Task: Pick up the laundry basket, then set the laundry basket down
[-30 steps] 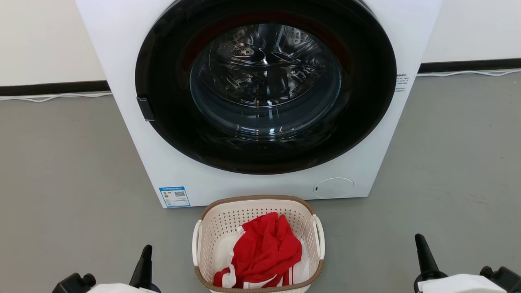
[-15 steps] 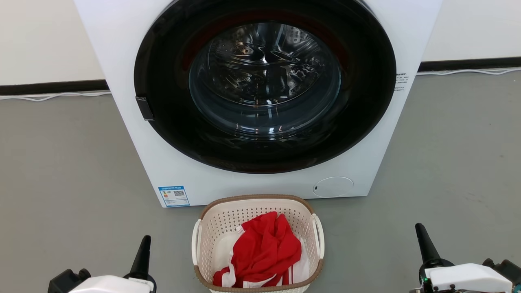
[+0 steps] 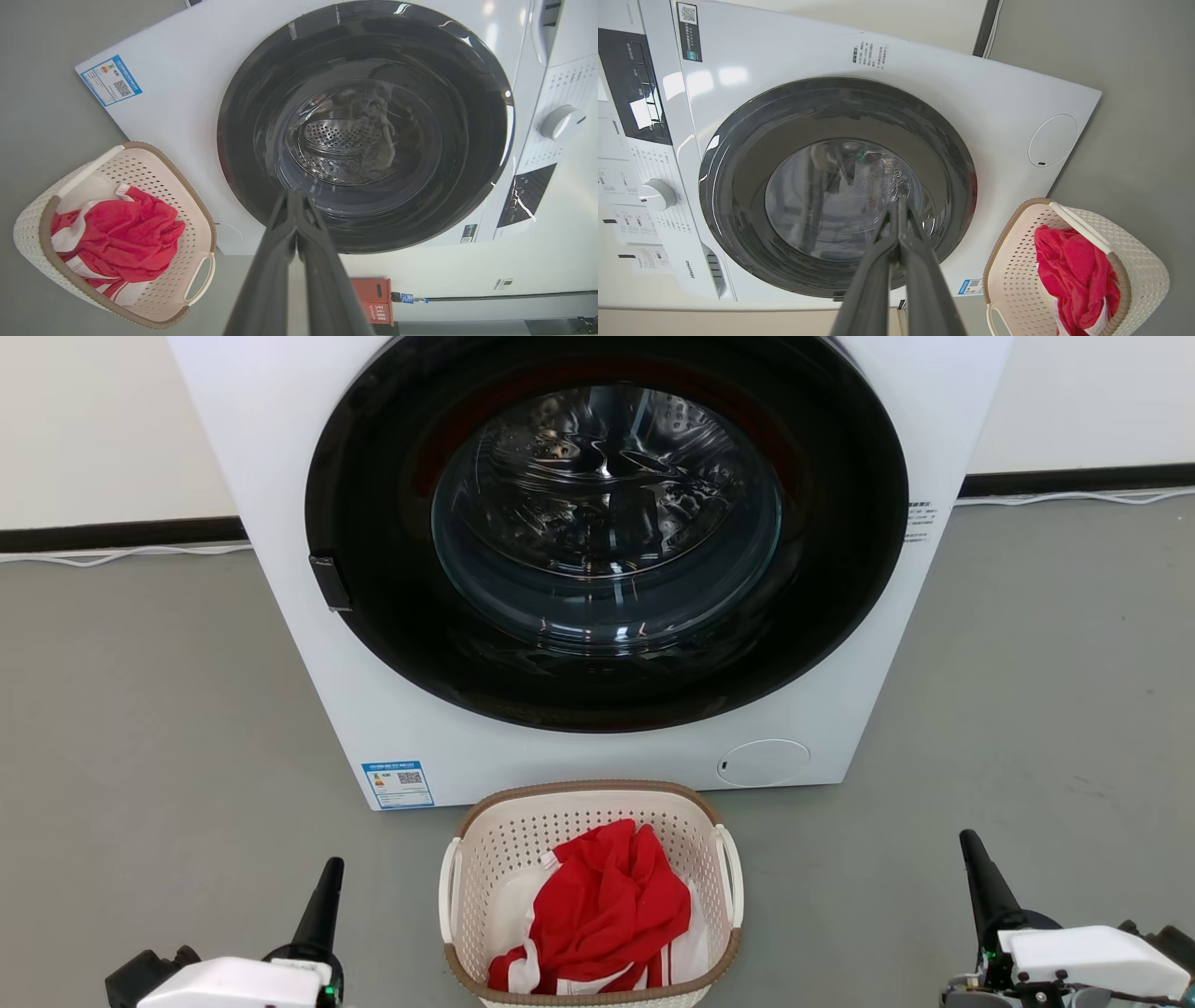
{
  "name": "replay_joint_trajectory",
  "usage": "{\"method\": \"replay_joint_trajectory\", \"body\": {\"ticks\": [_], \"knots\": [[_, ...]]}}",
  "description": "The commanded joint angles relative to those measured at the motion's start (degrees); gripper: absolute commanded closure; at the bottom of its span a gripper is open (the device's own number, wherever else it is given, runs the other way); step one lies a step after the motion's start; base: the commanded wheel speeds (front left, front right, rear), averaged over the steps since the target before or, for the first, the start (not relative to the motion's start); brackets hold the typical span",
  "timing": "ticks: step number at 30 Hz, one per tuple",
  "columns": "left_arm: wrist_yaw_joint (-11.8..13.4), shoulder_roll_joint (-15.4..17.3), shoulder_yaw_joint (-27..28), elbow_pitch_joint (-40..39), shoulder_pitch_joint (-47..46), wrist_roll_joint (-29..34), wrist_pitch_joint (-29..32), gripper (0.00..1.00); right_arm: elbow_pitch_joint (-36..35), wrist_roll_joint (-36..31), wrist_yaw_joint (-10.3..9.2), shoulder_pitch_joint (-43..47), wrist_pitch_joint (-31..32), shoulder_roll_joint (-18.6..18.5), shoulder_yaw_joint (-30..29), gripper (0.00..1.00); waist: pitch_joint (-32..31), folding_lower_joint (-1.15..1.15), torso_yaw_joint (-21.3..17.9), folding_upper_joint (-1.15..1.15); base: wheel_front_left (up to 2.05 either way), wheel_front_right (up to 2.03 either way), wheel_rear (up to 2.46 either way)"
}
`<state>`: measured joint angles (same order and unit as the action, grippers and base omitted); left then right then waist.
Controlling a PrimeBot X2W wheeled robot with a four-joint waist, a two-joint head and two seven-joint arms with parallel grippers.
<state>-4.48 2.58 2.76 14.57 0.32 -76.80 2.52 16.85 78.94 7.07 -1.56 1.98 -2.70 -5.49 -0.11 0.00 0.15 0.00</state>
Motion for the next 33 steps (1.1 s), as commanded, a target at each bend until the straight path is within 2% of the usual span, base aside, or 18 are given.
{"method": "replay_joint_trajectory", "body": {"ticks": [1,20,33], "knots": [[-0.78,0.46,1.75,-1.25,-3.76,-1.73,0.43,1.00,-1.97,1.56,0.35,-2.75,0.76,-0.46,0.80,1.00,0.01,0.00,-0.01,0.00,0.00,0.00,0.00],[-2.95,0.38,3.65,-0.53,-6.43,-15.01,3.83,1.00,-2.82,13.16,0.42,-4.54,4.13,-0.46,-0.64,1.00,0.28,0.00,-0.15,0.00,0.00,0.00,0.00],[-3.01,0.36,3.73,-0.51,-6.51,-15.38,3.95,1.00,-2.84,13.45,0.42,-4.60,4.28,-0.41,-0.76,1.00,0.29,0.00,-0.15,0.00,0.00,0.00,0.00]]}}
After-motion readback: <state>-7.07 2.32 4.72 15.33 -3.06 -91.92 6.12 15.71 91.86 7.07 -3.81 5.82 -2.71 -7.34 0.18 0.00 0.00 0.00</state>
